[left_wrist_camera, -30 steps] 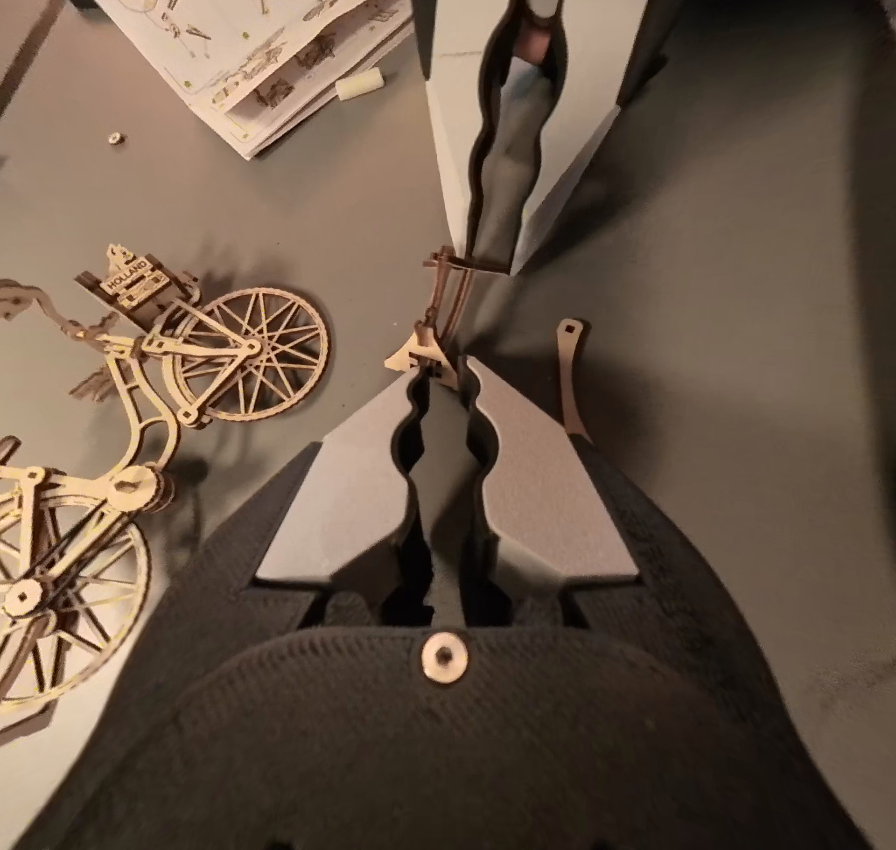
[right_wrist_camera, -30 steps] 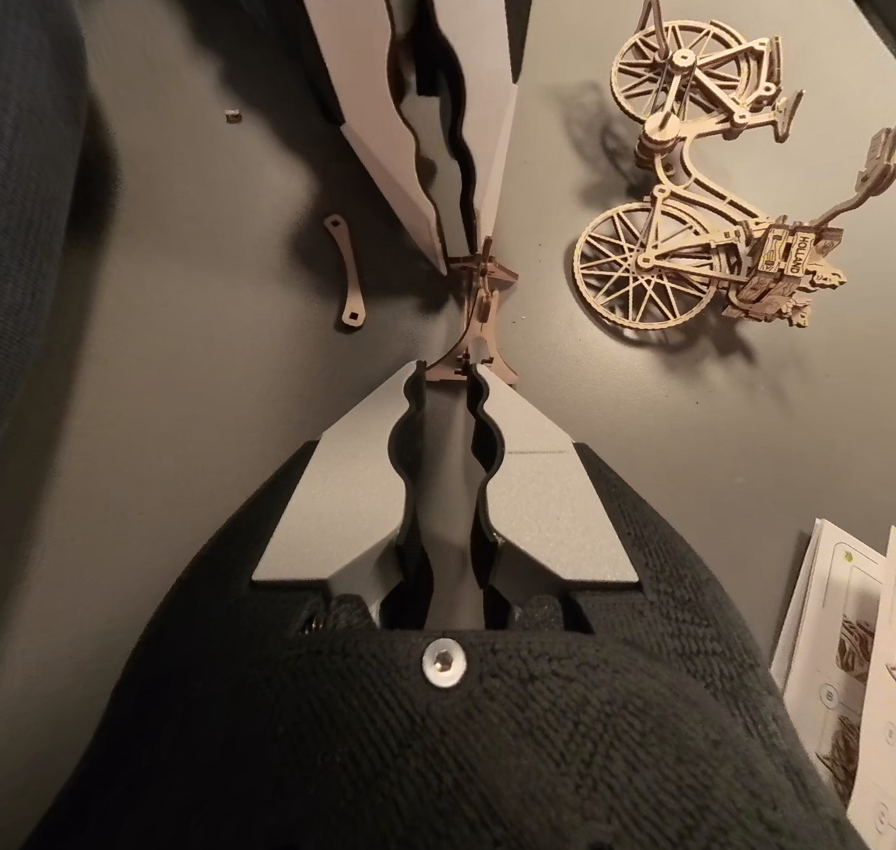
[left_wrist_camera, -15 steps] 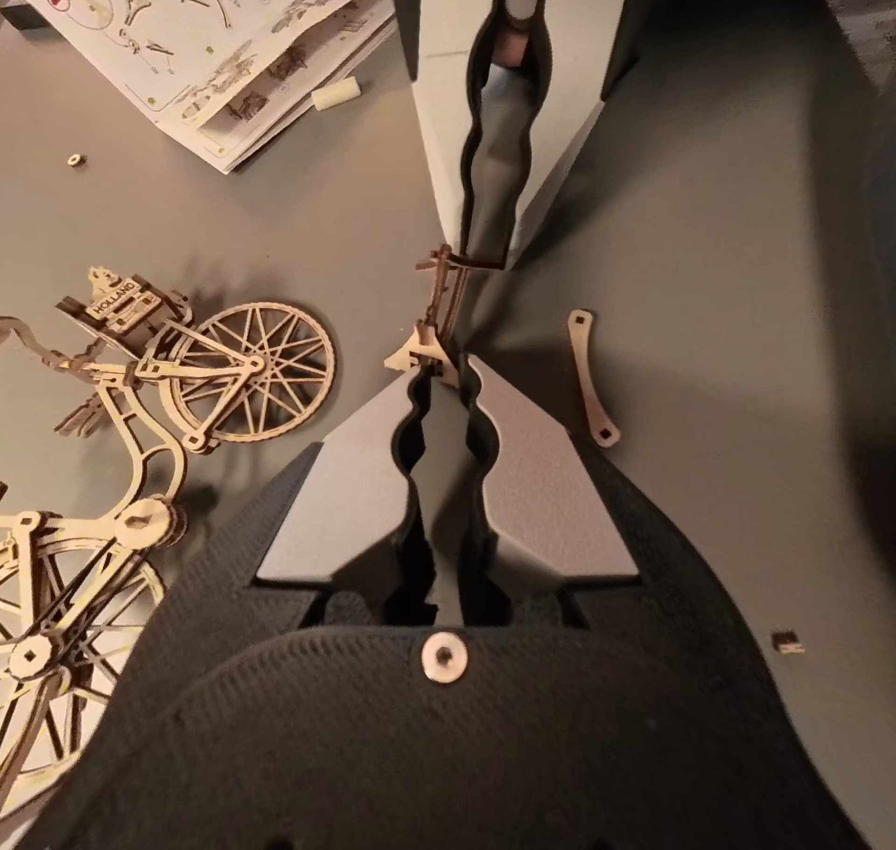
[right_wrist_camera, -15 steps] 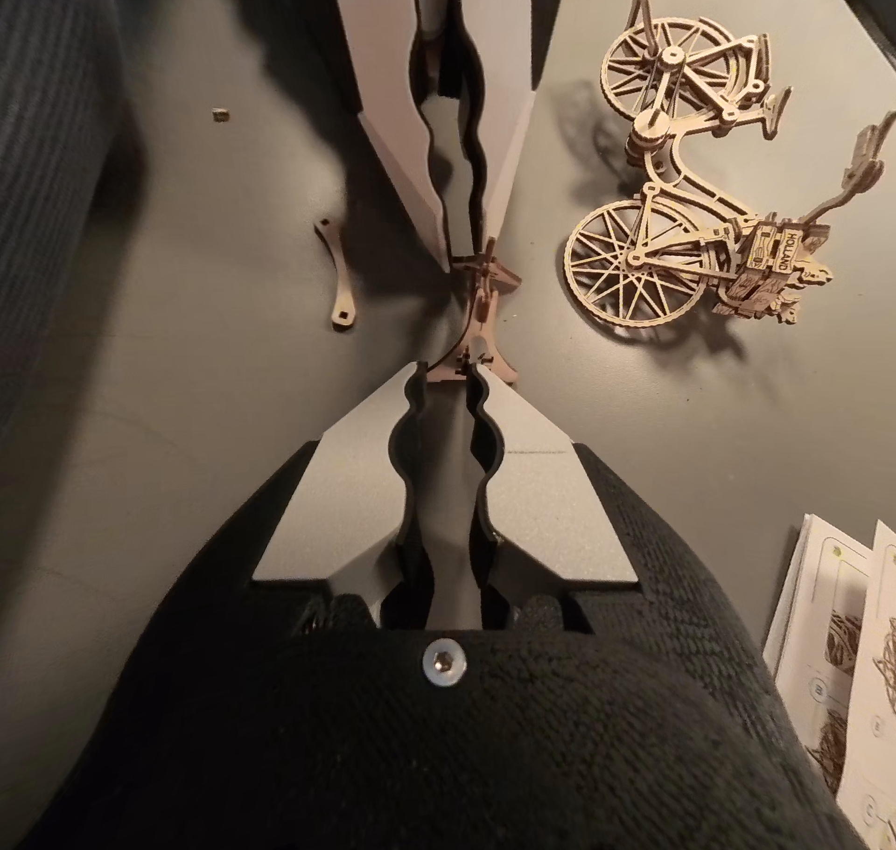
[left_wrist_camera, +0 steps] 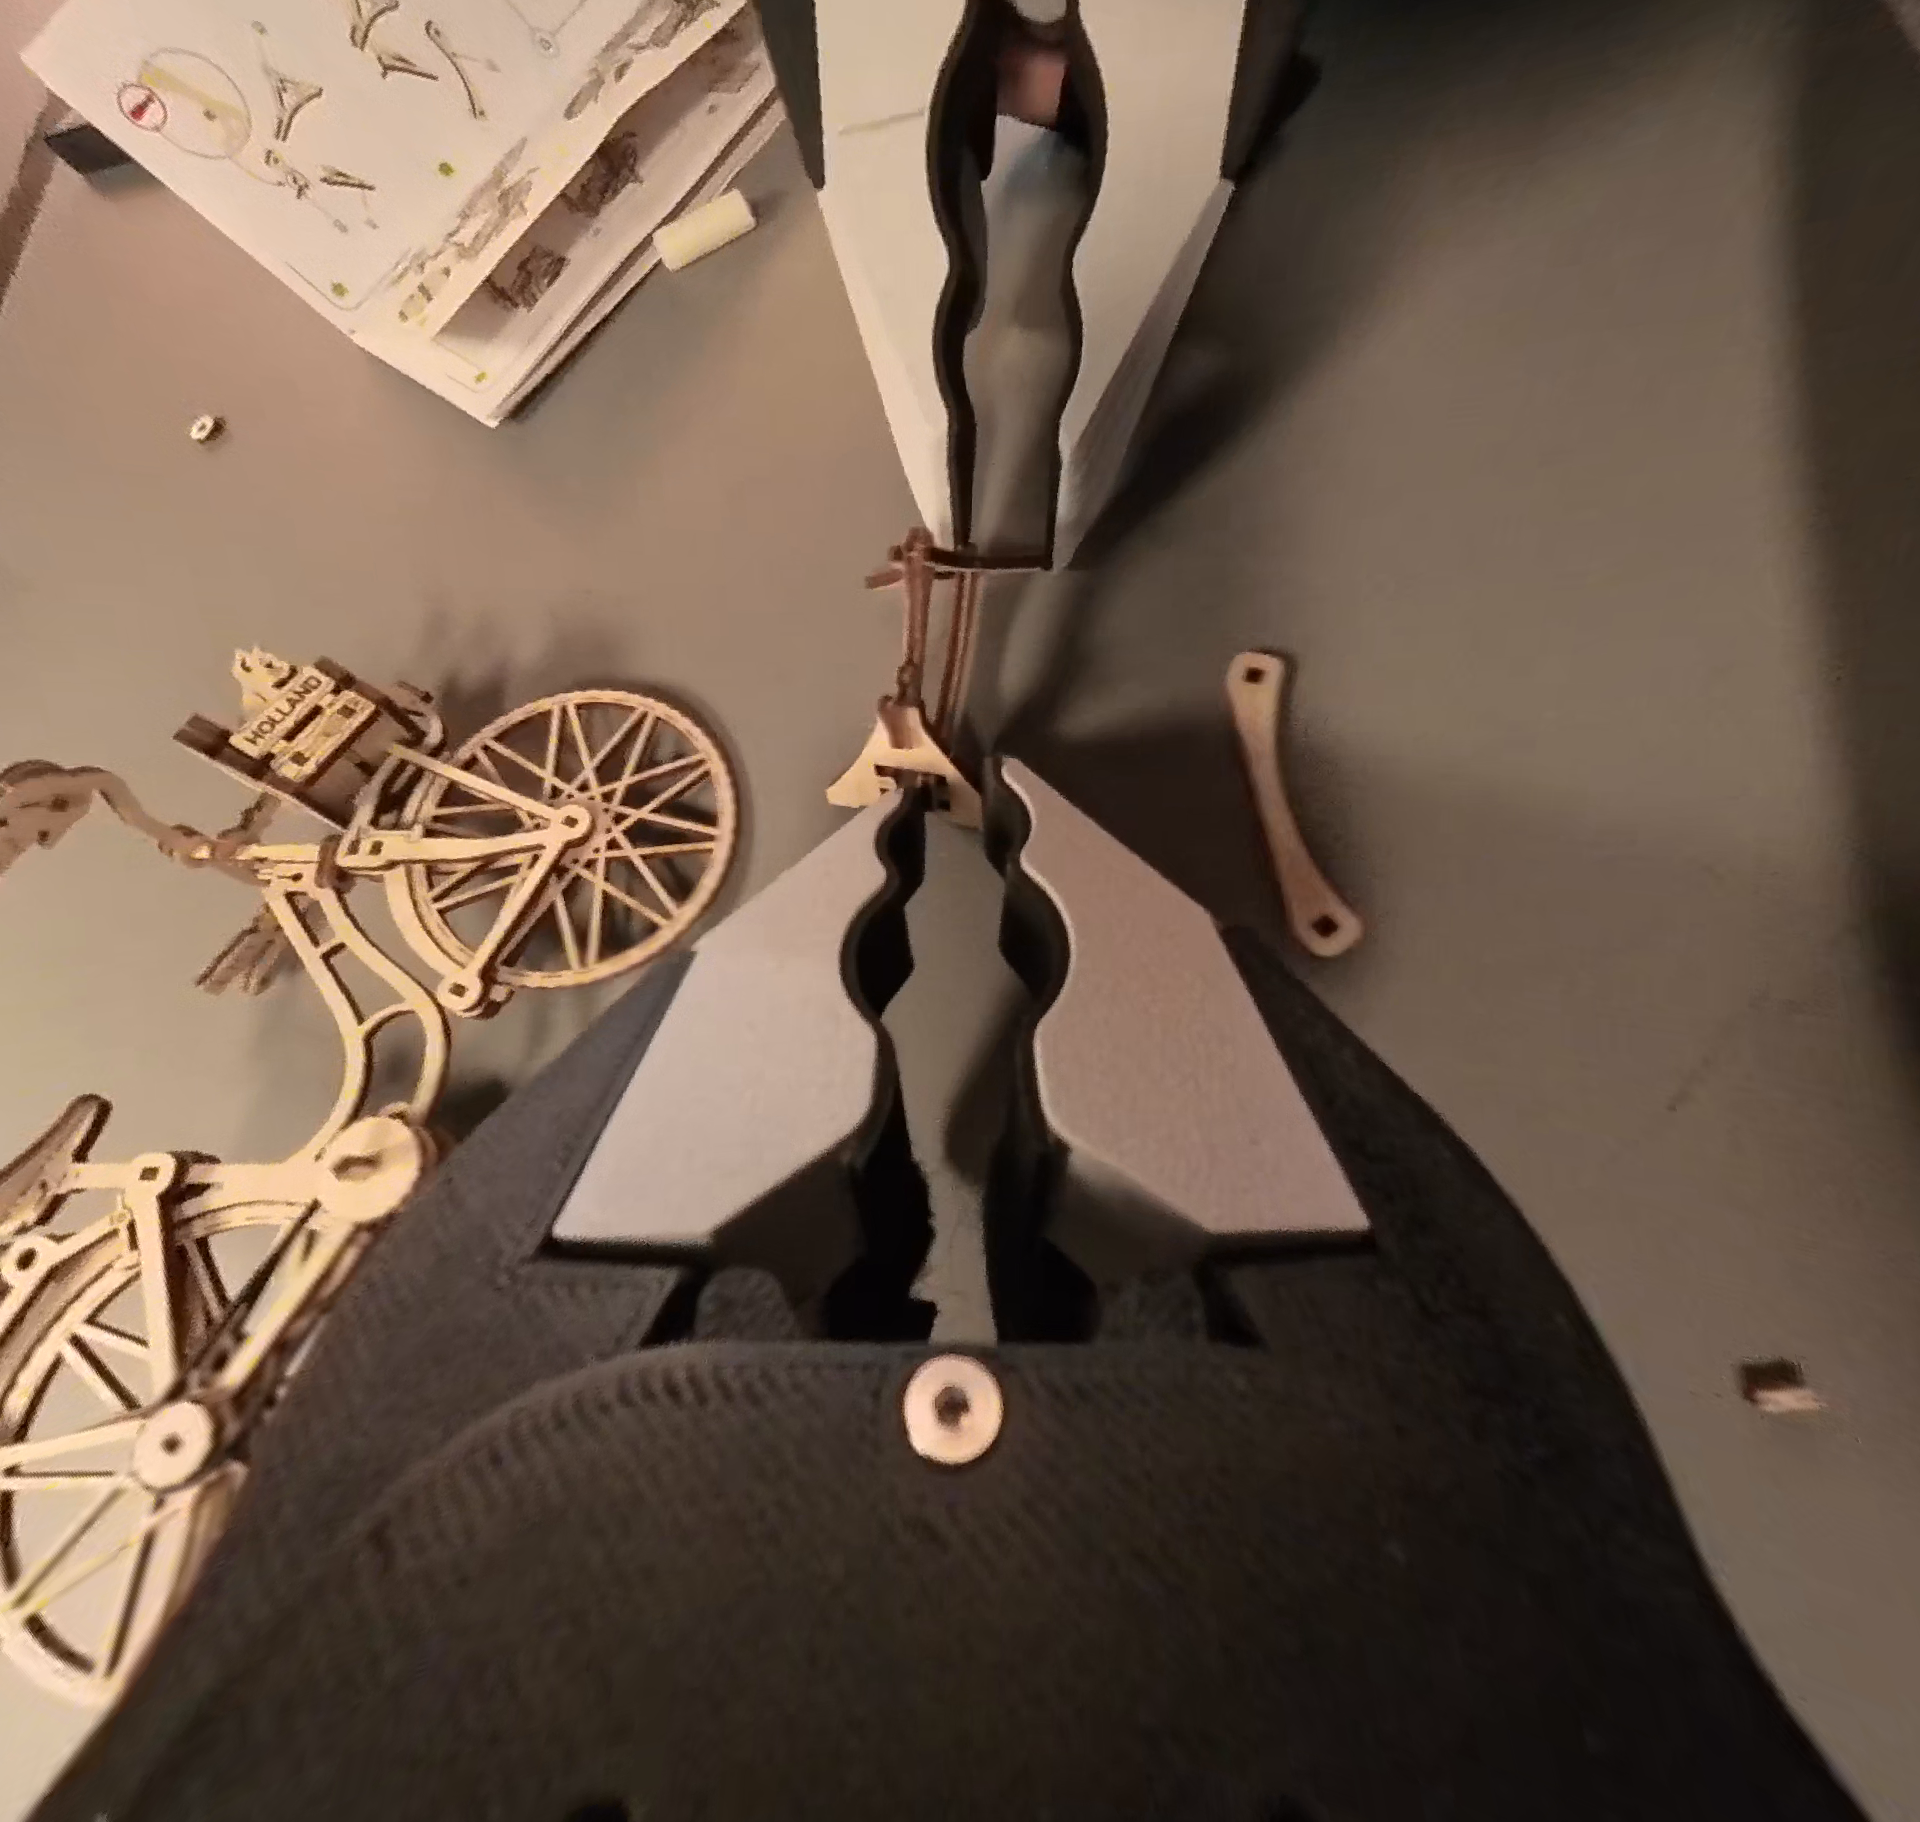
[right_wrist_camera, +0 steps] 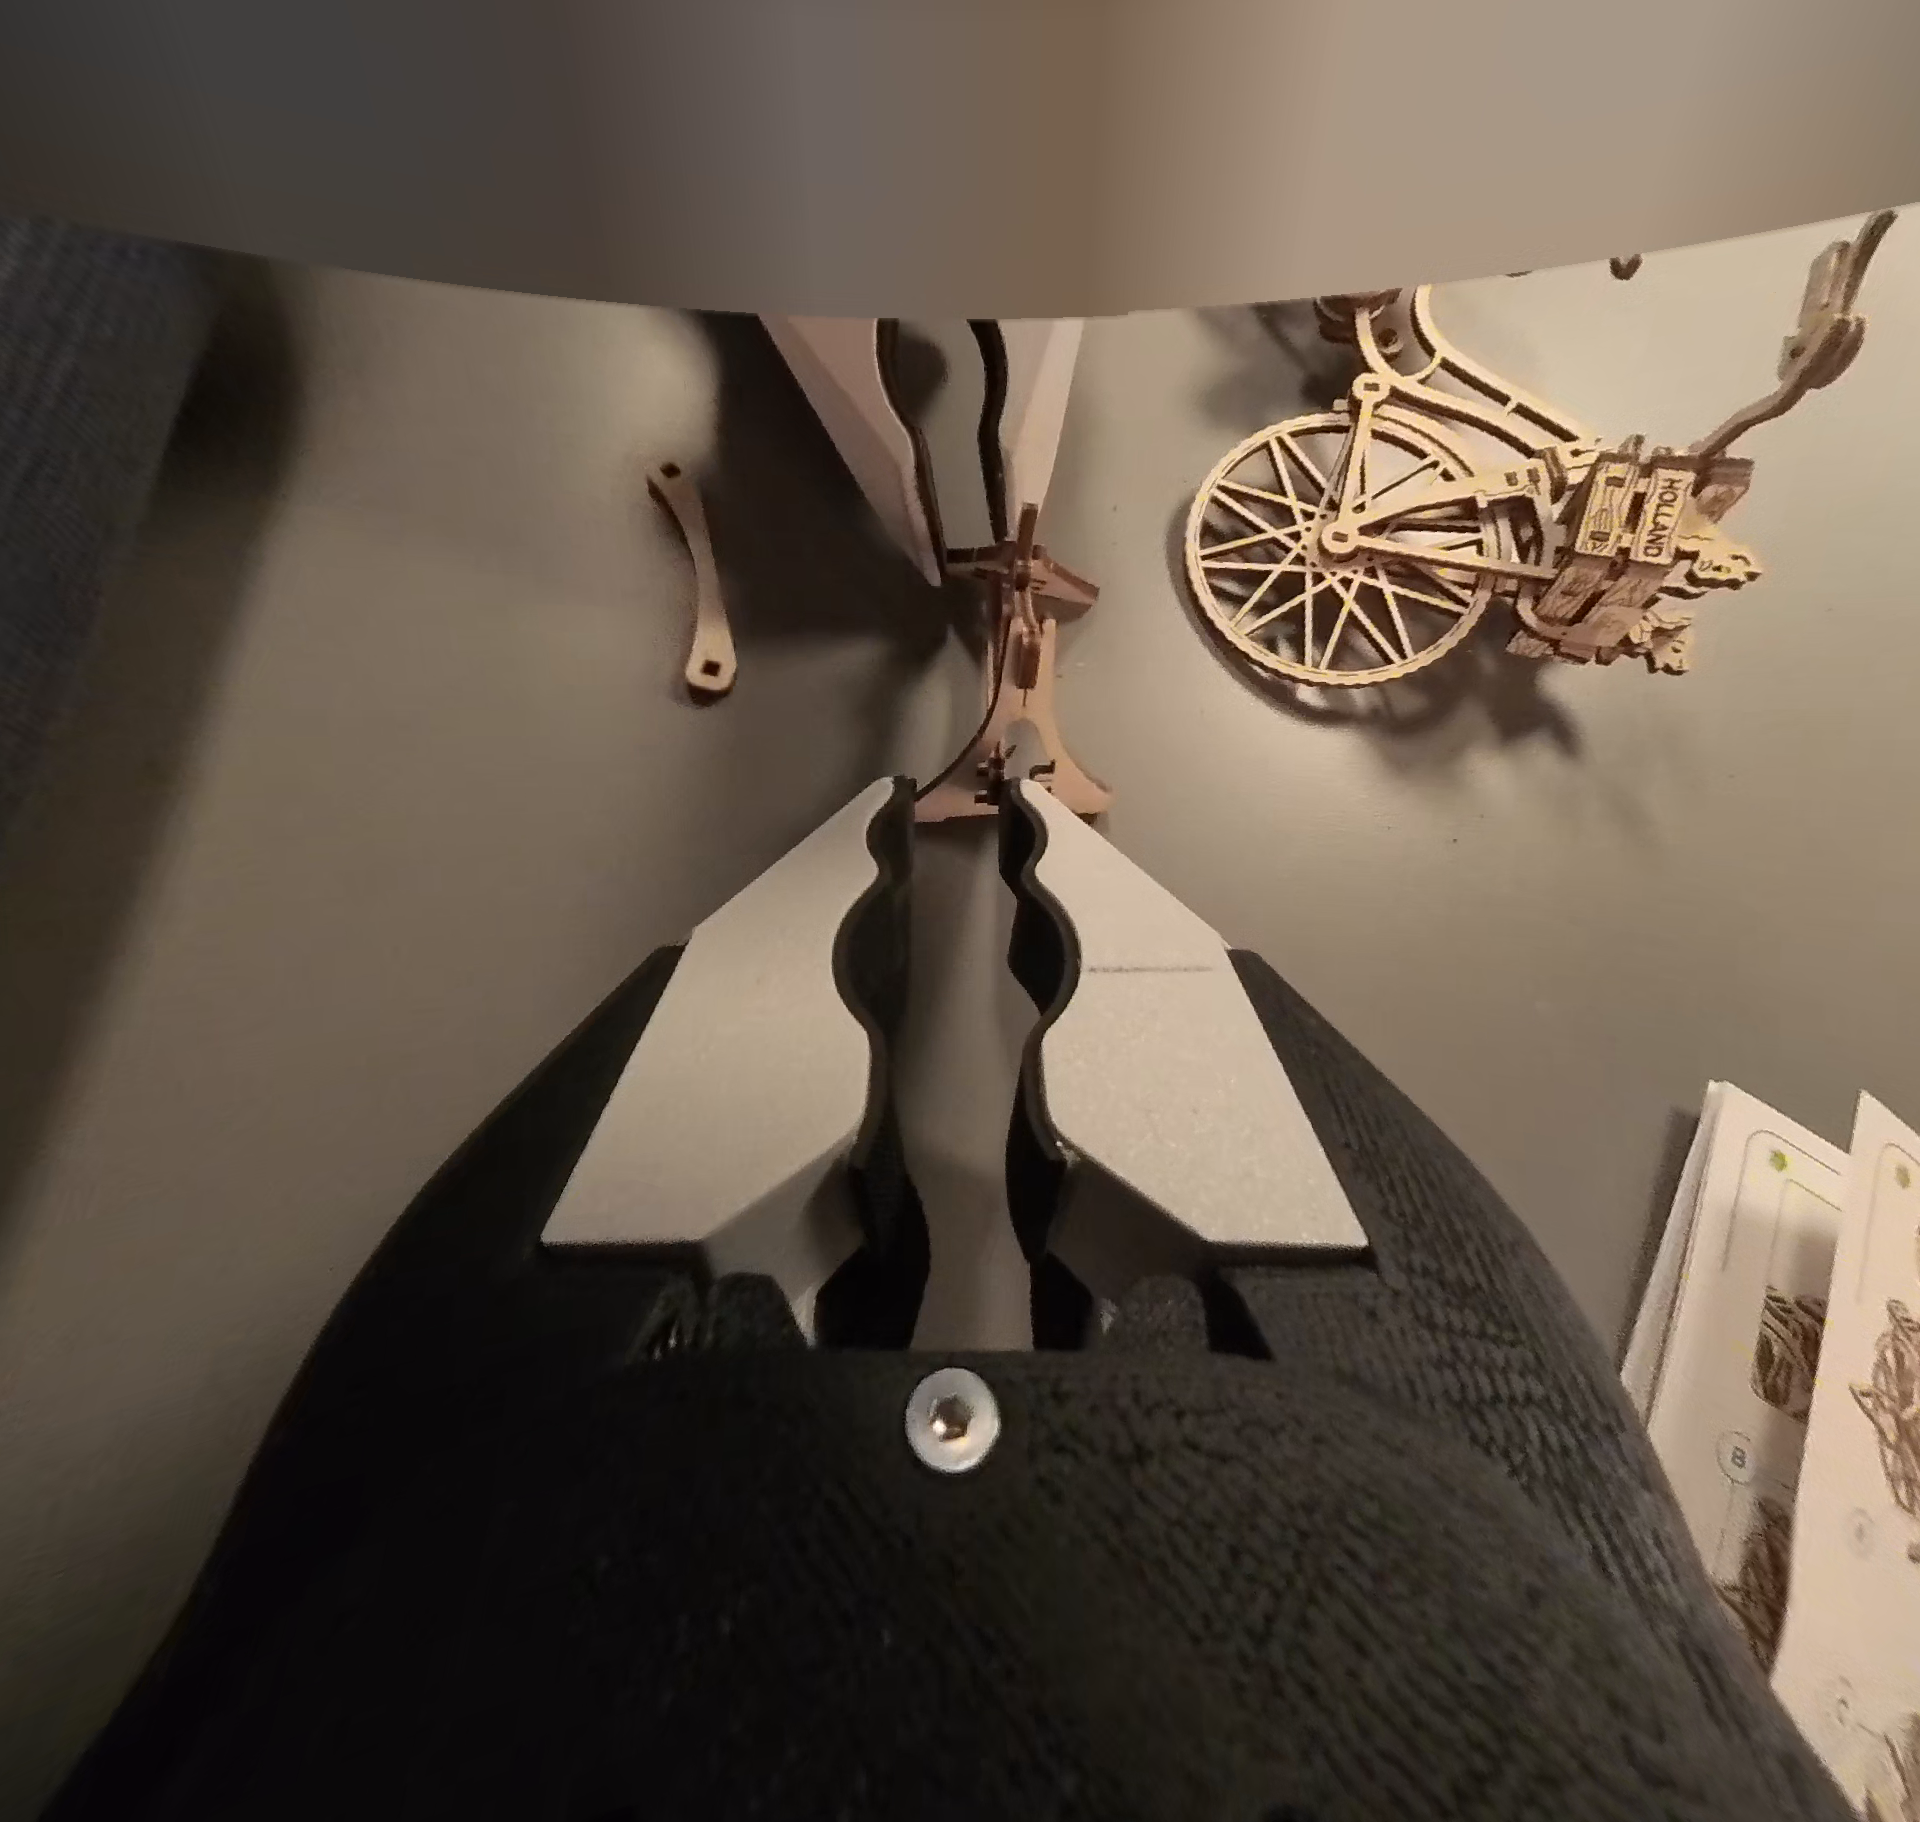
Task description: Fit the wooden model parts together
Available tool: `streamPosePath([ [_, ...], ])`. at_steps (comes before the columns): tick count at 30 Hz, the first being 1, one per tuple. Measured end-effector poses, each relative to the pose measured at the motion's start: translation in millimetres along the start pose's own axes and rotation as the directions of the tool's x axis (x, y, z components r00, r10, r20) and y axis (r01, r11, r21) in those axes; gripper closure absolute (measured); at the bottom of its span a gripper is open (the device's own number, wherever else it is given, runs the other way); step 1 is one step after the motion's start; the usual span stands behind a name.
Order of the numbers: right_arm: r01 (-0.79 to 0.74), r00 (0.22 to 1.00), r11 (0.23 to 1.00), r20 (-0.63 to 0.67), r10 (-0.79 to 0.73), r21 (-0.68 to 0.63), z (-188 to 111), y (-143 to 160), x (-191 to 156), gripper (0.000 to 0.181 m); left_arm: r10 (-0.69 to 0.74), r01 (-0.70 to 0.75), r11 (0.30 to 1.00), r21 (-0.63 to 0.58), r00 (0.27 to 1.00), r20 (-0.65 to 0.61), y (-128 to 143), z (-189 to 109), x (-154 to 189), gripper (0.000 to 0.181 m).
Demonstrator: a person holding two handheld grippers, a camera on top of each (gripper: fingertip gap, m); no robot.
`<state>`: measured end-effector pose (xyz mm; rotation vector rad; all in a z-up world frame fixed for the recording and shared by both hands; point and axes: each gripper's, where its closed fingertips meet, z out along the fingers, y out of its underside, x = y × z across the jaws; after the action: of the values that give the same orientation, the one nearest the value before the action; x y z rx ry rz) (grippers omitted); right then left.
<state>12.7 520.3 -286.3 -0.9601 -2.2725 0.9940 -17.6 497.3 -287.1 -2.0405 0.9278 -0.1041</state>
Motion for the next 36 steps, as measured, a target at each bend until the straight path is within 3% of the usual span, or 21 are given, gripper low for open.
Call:
streamPosePath([
  [3, -0.034, 0.999, 0.999, -0.008, 0.034, -0.003, 0.0, 1.9, 11.3, 0.167, -0.062, 0.062, 0.998, -0.010, 0.998, -0.019, 0.6, 4.4, -13.0, 0.171],
  [7, -0.011, 1.000, 1.000, -0.005, 0.011, 0.019, -2.9, -1.2, 4.9, 0.176, 0.028, -0.028, 1.000, -0.009, 1.000, 0.001, -2.9, 3.8, -1.3, 0.171],
  [12, -0.018, 1.000, 0.999, -0.009, 0.019, 0.031, -2.6, -2.0, 10.0, 0.175, -0.083, 0.084, 0.996, 0.010, 0.996, -0.039, -2.7, 7.7, -11.8, 0.171],
  [16, -0.017, 1.000, 0.999, -0.009, 0.017, 0.038, -2.4, -3.9, 7.1, 0.174, -0.101, 0.102, 0.995, 0.019, 0.995, -0.019, -3.5, 8.3, -14.2, 0.169],
  [22, -0.033, 0.999, 0.999, 0.019, 0.033, 0.041, -5.5, -2.0, 4.0, 0.155, -0.122, 0.122, 0.992, 0.020, 0.992, 0.003, -1.6, 6.5, -18.9, 0.169],
  [36, -0.035, 0.999, 0.998, 0.005, 0.035, 0.050, -6.7, -2.6, 6.4, 0.156, -0.144, 0.143, 0.990, -0.008, 0.989, -0.022, 5.2, 5.1, -19.1, 0.160],
])
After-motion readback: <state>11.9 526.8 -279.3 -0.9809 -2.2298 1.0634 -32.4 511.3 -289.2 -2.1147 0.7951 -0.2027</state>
